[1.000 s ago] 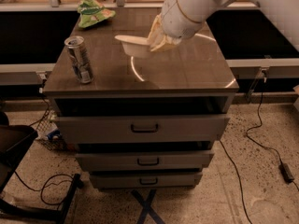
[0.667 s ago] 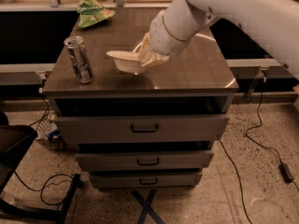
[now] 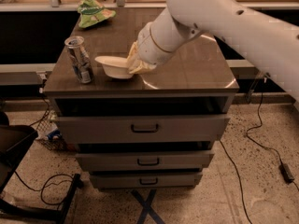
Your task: Move paper bowl near redbull can
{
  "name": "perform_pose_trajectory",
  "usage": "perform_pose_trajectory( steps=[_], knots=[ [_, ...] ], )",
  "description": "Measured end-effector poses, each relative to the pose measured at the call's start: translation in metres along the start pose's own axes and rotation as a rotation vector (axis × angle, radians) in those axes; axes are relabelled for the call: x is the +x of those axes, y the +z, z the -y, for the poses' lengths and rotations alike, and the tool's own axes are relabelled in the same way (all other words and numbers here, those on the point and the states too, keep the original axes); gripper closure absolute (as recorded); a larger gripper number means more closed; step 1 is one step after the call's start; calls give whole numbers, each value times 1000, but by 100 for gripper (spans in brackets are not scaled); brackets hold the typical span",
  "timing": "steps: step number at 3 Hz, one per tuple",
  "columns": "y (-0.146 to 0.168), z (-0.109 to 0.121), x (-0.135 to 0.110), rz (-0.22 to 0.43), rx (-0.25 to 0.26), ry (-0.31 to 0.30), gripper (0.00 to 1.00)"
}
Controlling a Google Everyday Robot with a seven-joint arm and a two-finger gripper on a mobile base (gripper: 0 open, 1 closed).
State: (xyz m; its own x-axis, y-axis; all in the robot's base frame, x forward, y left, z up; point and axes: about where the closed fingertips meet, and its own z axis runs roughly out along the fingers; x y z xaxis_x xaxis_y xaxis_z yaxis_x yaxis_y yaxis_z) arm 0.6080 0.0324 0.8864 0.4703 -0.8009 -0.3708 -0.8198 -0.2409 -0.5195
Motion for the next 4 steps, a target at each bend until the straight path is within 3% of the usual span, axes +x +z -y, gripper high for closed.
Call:
perform_pose_trajectory(
  steps=[1,4],
  knots=[
    [1,1,-1,2,3,-2,82],
    [5,-1,-4,5,-4,-6,12]
  ],
)
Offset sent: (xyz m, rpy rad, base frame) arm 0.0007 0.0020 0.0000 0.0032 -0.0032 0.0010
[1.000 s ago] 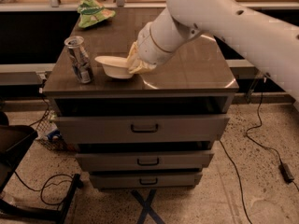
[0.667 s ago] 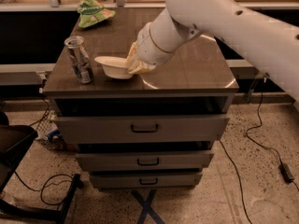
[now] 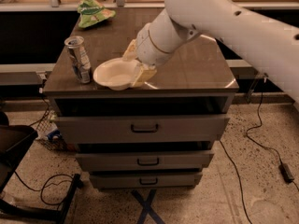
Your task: Move paper bowl near redbull can
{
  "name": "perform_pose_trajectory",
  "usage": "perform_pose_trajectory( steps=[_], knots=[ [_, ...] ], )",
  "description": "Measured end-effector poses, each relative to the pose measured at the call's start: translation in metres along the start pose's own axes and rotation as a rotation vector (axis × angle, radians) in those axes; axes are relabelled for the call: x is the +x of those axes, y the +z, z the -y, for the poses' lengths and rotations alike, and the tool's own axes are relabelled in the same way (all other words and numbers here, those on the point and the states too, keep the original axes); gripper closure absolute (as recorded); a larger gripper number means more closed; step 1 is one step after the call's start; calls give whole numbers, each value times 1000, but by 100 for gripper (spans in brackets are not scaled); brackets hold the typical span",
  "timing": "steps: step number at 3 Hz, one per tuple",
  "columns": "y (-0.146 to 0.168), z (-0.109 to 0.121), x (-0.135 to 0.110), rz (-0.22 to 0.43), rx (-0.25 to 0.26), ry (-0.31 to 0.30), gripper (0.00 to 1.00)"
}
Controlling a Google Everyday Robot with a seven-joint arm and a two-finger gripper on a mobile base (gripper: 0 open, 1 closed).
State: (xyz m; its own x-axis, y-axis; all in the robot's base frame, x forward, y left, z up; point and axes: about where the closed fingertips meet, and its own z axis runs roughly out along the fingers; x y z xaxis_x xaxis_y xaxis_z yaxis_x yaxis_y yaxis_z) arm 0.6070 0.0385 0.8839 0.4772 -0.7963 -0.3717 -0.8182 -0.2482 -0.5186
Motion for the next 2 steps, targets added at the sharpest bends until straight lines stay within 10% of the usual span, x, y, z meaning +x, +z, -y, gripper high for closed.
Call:
perform_pose_trajectory(
  steps=[2],
  knots=[
    [1,-1,-1,1,-2,-2,0]
  ],
)
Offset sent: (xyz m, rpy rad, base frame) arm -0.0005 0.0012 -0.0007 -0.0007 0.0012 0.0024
